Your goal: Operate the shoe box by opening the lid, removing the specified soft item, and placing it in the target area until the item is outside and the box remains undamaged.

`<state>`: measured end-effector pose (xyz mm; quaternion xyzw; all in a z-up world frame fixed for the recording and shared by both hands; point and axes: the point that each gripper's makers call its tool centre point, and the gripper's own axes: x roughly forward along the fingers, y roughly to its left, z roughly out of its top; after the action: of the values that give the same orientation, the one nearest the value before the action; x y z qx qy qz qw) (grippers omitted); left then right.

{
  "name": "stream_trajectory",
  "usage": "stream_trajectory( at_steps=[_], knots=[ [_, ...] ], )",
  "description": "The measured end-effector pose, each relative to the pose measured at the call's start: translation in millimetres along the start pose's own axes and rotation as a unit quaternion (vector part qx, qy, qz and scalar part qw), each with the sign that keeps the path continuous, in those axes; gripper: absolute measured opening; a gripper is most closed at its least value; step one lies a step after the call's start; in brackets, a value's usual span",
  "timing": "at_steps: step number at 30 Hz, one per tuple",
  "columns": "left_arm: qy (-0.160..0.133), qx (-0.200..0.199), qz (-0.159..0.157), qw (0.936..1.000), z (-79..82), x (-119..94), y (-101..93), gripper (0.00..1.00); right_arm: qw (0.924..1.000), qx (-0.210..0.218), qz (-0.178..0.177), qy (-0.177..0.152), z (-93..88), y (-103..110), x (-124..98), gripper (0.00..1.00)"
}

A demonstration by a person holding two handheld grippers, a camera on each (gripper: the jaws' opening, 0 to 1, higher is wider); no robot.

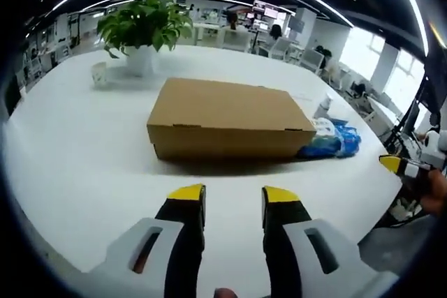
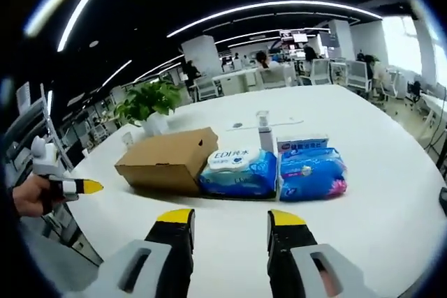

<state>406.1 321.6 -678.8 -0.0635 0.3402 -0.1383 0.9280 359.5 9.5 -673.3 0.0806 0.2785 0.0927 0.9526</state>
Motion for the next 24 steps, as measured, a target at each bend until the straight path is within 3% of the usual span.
stream_trajectory(
  at_steps=[4, 9, 12, 17, 20, 24],
  knots=[
    [0.007, 0.031, 0.005, 0.9995, -3.3, 1.6, 1.7, 0.33, 0.9999, 0.007, 0.009, -0.011, 3.5, 8.6, -0.3, 0.39],
    [-0.002, 0.035, 0.008, 0.9993, 3.3, -2.5, 2.8, 0.34, 0.9992, -0.006, 0.025, -0.031, 15.6, 18.7, -1.8, 0.39],
    [-0.006, 0.037, 0.011, 0.9993, 5.0, -2.7, 3.4, 0.34, 0.9990, -0.018, 0.031, -0.025, 14.4, 19.3, -1.0, 0.40],
    [-0.006, 0.036, 0.017, 0.9992, 3.9, -5.9, 6.3, 0.34, 0.9991, 0.003, 0.036, -0.022, 11.6, 17.9, 0.1, 0.40],
    [-0.015, 0.036, 0.019, 0.9991, 9.8, -7.7, 5.9, 0.34, 0.9992, 0.002, 0.034, -0.019, 12.2, 17.5, 1.2, 0.40],
    [-0.010, 0.038, 0.017, 0.9991, 6.2, -6.5, 5.4, 0.34, 0.9996, 0.002, 0.027, -0.012, 6.8, 14.7, 1.3, 0.40]
  ],
)
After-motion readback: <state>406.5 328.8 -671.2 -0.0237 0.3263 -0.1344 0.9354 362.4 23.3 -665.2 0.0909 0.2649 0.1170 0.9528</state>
